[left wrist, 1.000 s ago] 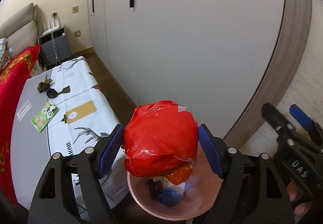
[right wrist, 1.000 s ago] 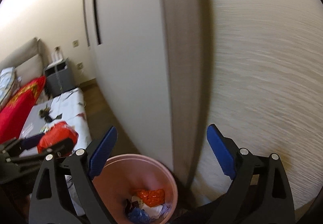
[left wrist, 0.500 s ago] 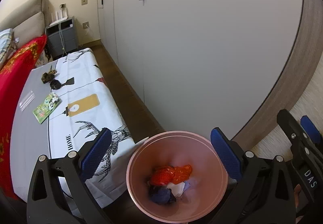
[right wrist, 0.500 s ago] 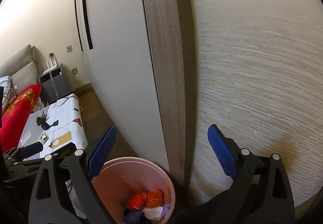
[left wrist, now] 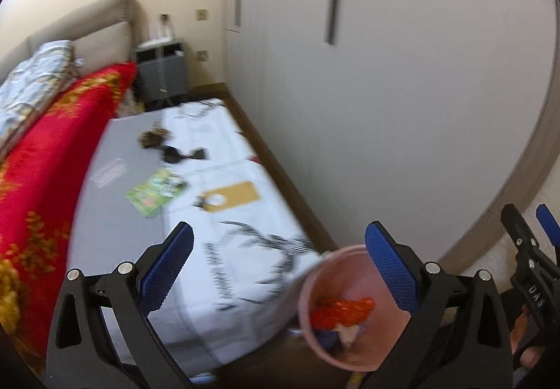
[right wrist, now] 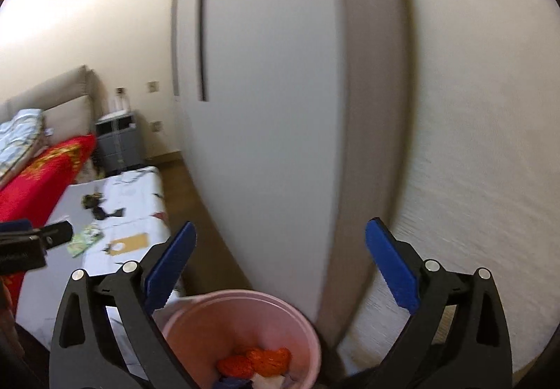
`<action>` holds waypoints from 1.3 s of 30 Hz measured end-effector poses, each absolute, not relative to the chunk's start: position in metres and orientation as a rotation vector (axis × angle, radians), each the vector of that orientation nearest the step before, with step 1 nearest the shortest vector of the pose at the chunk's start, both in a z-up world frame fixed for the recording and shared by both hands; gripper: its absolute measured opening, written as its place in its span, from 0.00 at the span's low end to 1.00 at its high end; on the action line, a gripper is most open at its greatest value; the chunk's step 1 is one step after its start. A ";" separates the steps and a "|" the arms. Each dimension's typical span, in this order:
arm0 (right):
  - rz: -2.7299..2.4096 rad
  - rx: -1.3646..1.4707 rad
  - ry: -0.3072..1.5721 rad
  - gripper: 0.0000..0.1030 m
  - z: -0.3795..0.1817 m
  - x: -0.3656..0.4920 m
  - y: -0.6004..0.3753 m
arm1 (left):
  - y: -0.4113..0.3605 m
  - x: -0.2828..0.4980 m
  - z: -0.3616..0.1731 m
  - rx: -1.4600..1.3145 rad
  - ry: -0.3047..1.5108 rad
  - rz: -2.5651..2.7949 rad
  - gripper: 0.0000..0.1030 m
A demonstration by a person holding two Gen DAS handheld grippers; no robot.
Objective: Collect trash
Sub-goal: 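Move both open grippers from the bin back over the table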
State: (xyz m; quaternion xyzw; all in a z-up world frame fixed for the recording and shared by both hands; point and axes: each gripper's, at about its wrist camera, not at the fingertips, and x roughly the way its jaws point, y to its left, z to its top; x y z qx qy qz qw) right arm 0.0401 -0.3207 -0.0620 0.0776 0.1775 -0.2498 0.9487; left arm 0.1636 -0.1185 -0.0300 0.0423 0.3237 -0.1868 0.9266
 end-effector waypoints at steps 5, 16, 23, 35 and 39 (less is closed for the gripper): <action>-0.333 0.186 0.369 0.94 -0.041 0.091 -0.288 | -0.038 0.179 0.002 0.037 0.575 -0.232 0.93; 0.038 0.138 0.470 0.95 -0.073 0.255 -0.195 | 0.084 0.252 0.006 0.013 0.475 0.087 0.93; 0.141 0.007 0.502 0.95 -0.121 0.357 -0.132 | 0.117 0.298 -0.026 0.030 0.501 0.164 0.92; 0.204 -0.082 0.680 0.93 -0.211 0.485 -0.080 | 0.128 0.347 -0.079 -0.028 0.597 0.105 0.93; 0.207 -0.093 0.726 0.89 -0.226 0.504 -0.075 | 0.127 0.354 -0.088 -0.050 0.614 0.085 0.92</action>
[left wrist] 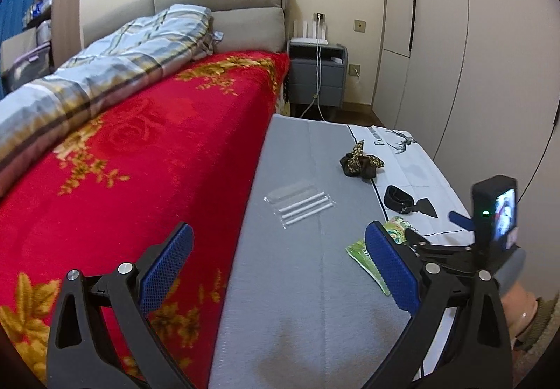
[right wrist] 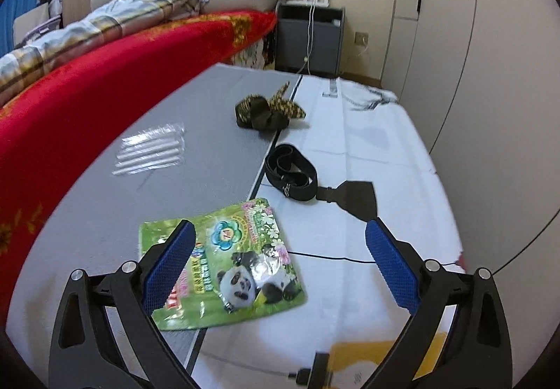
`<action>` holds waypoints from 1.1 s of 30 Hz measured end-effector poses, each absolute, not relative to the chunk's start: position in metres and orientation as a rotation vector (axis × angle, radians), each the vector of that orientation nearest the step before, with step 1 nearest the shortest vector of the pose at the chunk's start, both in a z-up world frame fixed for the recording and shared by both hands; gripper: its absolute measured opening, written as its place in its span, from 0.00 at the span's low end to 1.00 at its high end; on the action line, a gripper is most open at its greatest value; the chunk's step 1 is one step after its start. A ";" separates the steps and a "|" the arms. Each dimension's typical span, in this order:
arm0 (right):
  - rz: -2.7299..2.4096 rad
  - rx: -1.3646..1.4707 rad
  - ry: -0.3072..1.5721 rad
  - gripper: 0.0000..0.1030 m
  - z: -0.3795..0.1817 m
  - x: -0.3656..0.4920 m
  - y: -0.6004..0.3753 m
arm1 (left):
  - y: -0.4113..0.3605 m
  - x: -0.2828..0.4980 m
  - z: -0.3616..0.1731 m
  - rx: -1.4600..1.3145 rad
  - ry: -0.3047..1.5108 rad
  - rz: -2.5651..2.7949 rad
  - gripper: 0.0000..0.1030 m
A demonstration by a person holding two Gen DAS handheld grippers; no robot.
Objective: Collect trash
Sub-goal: 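Move both open grippers from the bin back over the table, then grasp the clear plastic wrapper with the left gripper while the right grasps the green panda packet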
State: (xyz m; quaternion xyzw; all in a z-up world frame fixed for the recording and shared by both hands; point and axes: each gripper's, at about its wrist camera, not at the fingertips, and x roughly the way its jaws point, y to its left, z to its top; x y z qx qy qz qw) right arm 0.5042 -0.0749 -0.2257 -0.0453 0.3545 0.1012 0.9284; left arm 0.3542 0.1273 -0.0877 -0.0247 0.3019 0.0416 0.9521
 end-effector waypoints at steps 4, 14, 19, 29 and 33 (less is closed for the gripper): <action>0.238 -0.124 0.763 0.88 -0.237 0.511 -0.068 | 0.125 0.358 -0.093 -0.047 0.619 0.072 0.92; 0.337 -0.134 0.870 0.51 -0.253 0.519 -0.057 | 0.123 0.360 -0.095 -0.066 0.622 0.059 0.92; 0.363 -0.146 0.803 0.21 -0.244 0.507 -0.055 | 0.123 0.360 -0.095 -0.070 0.624 0.056 0.92; 0.441 -0.056 0.658 0.00 -0.193 0.467 -0.065 | 0.125 0.357 -0.087 -0.071 0.588 0.081 0.92; 0.456 -0.040 0.592 0.00 -0.154 0.439 -0.076 | 0.124 0.358 -0.081 -0.069 0.527 0.070 0.92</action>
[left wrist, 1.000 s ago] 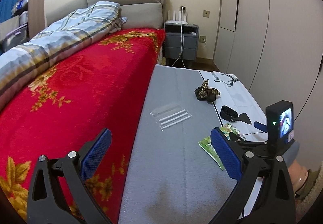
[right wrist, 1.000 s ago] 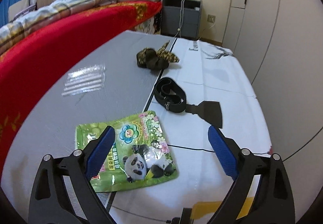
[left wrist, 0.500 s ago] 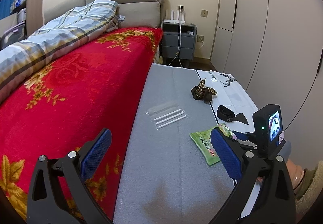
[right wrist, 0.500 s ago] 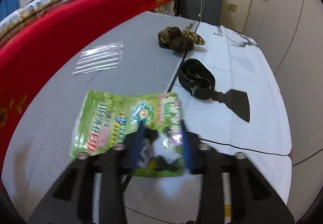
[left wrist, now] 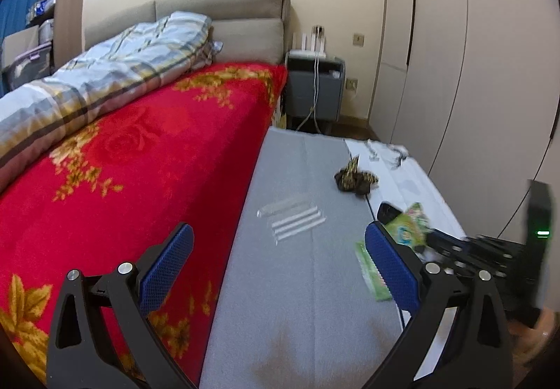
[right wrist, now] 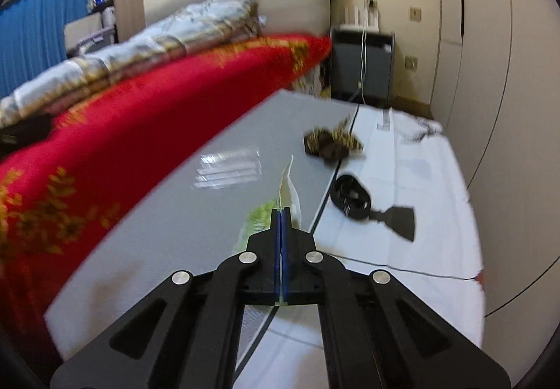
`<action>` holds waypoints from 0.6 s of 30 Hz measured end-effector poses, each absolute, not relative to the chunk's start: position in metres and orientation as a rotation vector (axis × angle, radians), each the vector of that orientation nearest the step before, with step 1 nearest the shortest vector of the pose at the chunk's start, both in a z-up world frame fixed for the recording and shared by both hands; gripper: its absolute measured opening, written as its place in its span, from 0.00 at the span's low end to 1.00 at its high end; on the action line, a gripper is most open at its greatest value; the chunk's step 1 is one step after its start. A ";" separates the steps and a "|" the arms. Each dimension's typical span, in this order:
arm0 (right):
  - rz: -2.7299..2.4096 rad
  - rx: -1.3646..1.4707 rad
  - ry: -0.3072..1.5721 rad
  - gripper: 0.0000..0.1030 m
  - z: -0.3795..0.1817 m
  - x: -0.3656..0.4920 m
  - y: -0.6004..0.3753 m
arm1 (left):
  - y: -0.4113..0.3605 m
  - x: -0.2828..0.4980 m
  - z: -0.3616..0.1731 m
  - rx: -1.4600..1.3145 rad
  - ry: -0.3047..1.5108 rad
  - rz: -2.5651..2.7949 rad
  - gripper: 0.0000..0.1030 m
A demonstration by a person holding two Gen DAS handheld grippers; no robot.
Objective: Collect trash
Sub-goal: 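Grasp the clear plastic wrapper with the left gripper while the right grasps the green panda packet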
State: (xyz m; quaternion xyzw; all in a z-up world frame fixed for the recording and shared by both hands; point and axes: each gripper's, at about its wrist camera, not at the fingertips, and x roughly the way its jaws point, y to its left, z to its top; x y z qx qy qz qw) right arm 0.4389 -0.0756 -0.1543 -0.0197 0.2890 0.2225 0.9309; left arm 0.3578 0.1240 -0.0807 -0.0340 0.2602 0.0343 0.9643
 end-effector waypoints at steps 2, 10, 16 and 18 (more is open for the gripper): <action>0.456 -0.031 0.565 0.00 -0.139 0.426 -0.084 | 0.122 0.364 -0.081 -0.052 0.485 0.040 0.92; 0.425 0.060 0.537 0.00 -0.107 0.388 -0.130 | 0.114 0.454 -0.117 0.041 0.438 -0.035 0.92; 0.420 0.137 0.552 0.00 -0.105 0.372 -0.155 | 0.117 0.523 -0.167 0.040 0.596 -0.045 0.92; 0.429 0.150 0.562 0.00 -0.108 0.368 -0.158 | 0.124 0.539 -0.177 0.038 0.630 -0.024 0.92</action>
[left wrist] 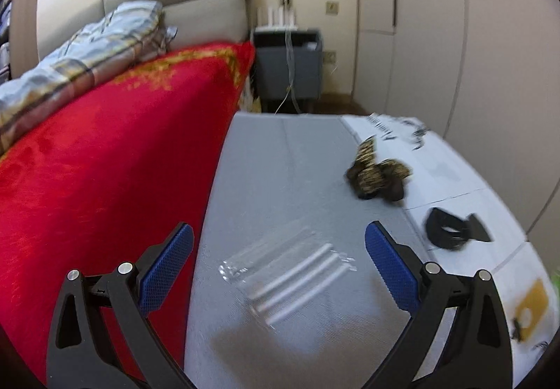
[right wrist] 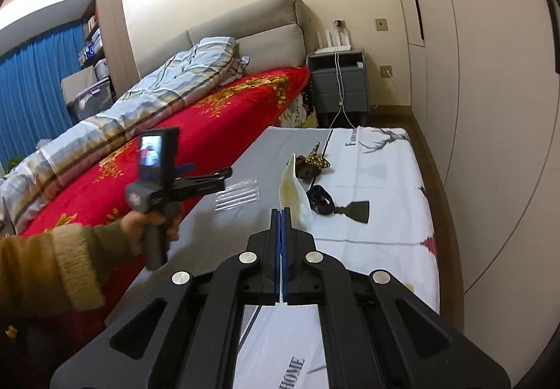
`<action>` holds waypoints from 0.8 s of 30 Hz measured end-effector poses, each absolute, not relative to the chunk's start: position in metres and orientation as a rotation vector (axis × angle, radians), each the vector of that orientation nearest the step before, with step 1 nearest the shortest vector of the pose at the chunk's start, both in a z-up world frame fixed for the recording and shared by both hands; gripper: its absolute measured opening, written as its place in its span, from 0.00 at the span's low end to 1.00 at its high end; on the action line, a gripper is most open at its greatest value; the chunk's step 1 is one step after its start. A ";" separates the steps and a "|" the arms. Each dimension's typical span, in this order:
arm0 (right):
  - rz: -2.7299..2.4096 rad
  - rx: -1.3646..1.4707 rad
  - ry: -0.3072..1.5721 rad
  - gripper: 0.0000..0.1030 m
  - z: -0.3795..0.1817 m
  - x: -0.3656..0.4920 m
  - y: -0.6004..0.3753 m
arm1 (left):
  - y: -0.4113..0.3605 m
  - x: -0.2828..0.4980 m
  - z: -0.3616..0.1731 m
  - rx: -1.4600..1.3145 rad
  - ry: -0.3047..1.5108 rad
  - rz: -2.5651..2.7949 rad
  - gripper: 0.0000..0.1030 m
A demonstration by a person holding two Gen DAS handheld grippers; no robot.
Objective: Collect trash
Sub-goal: 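Grasp the clear plastic wrapper with the left gripper while the right grasps the green panda packet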
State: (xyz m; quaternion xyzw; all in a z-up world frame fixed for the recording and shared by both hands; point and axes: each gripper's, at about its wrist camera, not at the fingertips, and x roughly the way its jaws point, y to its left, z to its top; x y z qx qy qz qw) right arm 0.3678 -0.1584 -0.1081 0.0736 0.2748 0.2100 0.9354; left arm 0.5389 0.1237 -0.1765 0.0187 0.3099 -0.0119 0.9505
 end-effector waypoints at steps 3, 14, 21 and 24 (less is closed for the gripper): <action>0.435 0.153 0.577 0.01 -0.113 0.364 -0.159 | 0.133 0.557 -0.188 0.026 0.670 -0.008 0.92; 0.484 0.167 0.575 0.01 -0.112 0.361 -0.152 | 0.137 0.592 -0.230 0.007 0.889 -0.069 0.76; 0.475 0.165 0.580 0.01 -0.112 0.361 -0.151 | 0.127 0.585 -0.231 0.038 0.890 -0.141 0.03; 0.470 0.168 0.578 0.01 -0.109 0.360 -0.155 | 0.129 0.577 -0.224 0.024 0.878 -0.152 0.01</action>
